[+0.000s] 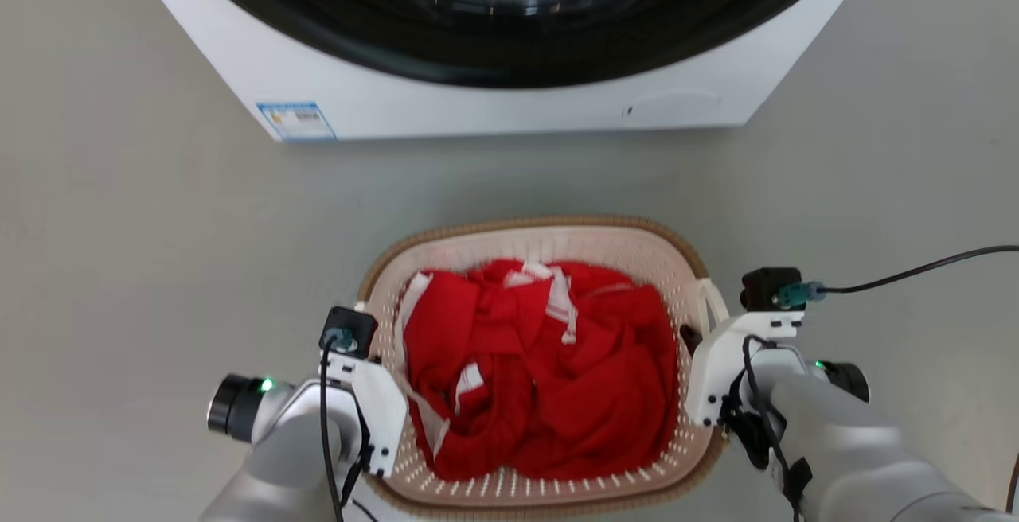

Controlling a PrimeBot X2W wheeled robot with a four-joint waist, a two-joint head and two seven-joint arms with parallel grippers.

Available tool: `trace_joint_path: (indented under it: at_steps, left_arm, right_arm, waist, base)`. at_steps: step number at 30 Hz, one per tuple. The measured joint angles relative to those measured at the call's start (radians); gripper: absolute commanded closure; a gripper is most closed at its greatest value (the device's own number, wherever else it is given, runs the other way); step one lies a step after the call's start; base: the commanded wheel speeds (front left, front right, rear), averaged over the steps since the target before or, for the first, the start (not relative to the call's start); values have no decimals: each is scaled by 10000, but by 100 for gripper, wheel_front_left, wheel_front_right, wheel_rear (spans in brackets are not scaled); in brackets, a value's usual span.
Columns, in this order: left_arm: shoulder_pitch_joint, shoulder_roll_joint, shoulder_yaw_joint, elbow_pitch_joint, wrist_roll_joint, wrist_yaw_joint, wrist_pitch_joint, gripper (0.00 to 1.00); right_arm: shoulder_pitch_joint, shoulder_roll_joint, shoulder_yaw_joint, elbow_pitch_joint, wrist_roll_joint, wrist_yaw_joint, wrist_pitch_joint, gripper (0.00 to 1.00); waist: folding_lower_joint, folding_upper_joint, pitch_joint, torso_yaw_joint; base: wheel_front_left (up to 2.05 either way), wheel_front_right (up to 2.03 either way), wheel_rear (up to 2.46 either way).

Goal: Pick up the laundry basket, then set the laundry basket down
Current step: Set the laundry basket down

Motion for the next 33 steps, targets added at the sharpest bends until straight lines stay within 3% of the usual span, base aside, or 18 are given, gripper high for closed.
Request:
trace_joint_path:
  at_steps: [18, 33]
  left_arm:
    - [-1371, 140, 2, 15, 58, 69, -926, 100]
    - [-2229, 228, 29, 29, 48, 247, -1576, 100]
  right_arm:
    - [-1217, -50, -100, 42, -211, 0, -1062, 100]
    - [-1961, -69, -577, 50, -683, 0, -1668, 100]
  waist:
    - [0, 0, 2387, 131]
    - [0, 0, 3747, 158]
  base:
    - [0, 0, 0]
    - [0, 0, 0]
